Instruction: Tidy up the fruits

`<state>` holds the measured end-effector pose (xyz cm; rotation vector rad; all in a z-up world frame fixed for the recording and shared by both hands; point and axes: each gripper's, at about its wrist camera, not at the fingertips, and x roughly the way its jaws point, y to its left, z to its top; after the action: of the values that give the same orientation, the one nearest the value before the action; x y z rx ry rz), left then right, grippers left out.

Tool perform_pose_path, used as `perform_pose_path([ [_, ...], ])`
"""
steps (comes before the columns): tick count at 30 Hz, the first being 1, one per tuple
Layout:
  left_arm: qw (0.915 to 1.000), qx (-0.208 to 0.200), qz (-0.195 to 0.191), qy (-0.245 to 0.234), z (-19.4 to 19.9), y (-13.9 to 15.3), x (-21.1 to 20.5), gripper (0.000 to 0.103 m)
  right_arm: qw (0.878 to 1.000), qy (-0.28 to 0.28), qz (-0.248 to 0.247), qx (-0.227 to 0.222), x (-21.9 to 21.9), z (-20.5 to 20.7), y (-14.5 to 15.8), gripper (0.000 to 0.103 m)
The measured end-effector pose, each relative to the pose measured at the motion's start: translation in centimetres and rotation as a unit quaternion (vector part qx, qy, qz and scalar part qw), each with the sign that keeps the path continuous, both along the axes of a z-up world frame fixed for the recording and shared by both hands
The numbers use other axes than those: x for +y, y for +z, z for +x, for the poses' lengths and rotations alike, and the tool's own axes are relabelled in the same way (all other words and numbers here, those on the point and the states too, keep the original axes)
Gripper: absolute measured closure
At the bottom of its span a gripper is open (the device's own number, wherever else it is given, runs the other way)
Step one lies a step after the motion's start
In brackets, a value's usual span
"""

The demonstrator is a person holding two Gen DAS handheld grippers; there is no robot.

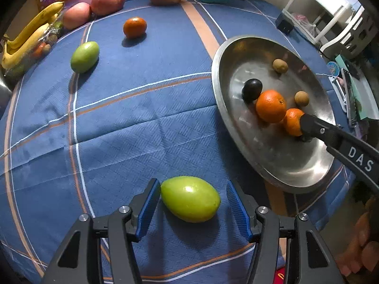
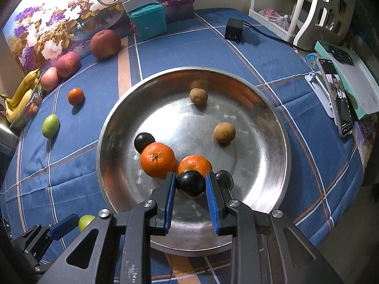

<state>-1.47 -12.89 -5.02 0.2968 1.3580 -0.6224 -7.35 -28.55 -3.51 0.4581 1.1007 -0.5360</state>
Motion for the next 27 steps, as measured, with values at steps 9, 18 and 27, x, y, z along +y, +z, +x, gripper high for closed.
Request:
perform_pose_path([
  [9, 1.0, 0.0, 0.002, -0.008, -0.3, -1.0, -0.8, 0.045, 1.0, 0.003, 0.002, -0.002, -0.2, 0.1, 0.0, 0.076],
  [18, 0.9965, -0.057, -0.052, 0.033, 0.9, 2.2, 0.2, 0.045, 1.0, 0.004, 0.008, 0.0, -0.5, 0.3, -0.3, 0.076],
  [27, 0.9906, -0.083, -0.109, 0.007, 1.0, 4.0, -3.4, 0.045, 1.0, -0.016, 0.013, -0.011, -1.8, -0.3, -0.3, 0.076],
])
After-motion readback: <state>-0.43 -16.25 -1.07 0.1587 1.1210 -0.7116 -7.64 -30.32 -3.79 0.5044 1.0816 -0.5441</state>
